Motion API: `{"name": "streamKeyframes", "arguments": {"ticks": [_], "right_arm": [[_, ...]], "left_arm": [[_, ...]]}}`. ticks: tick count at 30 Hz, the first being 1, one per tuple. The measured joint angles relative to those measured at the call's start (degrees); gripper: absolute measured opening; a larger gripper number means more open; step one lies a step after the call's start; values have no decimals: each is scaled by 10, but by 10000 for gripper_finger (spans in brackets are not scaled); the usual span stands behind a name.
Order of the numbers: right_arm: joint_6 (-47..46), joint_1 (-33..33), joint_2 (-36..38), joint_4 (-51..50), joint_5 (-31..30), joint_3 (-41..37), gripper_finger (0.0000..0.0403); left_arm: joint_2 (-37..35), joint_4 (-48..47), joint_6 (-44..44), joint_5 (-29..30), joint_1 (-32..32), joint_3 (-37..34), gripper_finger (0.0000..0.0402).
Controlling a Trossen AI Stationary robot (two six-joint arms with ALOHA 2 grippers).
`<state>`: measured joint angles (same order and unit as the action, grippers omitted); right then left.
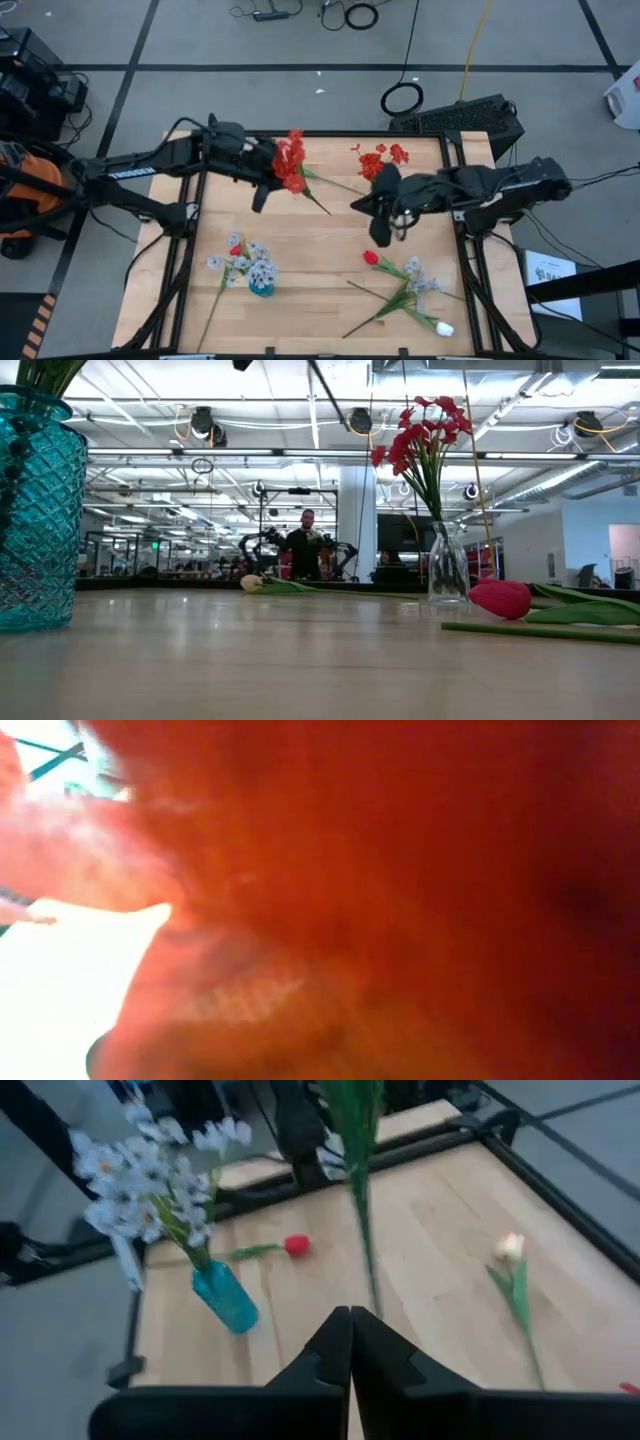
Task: Sort flowers into vase by color
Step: Put the red flowers into the transparent flower vase
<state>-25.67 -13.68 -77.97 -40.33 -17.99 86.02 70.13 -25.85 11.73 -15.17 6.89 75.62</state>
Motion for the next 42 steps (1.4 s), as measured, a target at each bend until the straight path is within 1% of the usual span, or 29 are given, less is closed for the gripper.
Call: {"name": "streamKeyframes", "arguments": {"ticks": [3, 6, 9, 13, 17, 21, 28, 32, 35, 37, 42], "right_arm": [[-4, -17, -46, -53, -29, 64, 0], [4, -24, -84, -86, -30, 110, 0], [21, -23, -109, -81, -27, 120, 0], [26, -18, -131, -73, -31, 121, 14], [11, -12, -153, -62, -27, 121, 45], [13, -13, -169, -37, -27, 121, 88], [26, -10, -185, 10, -29, 121, 168], [42, -5, -185, 34, -32, 121, 196], [43, 1, -185, 37, -32, 121, 199], [43, 4, -185, 38, -32, 121, 192], [56, 11, -194, 46, -33, 121, 146]], "left_arm": [[10, 12, 0, 20, -36, 0, 10], [15, 16, 0, 50, -66, 0, 10], [18, 19, 0, 80, -88, 0, 10], [18, 19, 0, 88, -105, 0, 11], [18, 19, -5, 106, -108, 0, 11], [18, 17, -5, 122, -108, 0, 11], [18, 13, -5, 123, -108, 0, 11], [18, 14, -5, 123, -108, 0, 11], [18, 14, -5, 123, -107, 0, 11], [18, 16, -6, 123, -107, 0, 11], [18, 23, -6, 123, -107, 0, 11]]}}
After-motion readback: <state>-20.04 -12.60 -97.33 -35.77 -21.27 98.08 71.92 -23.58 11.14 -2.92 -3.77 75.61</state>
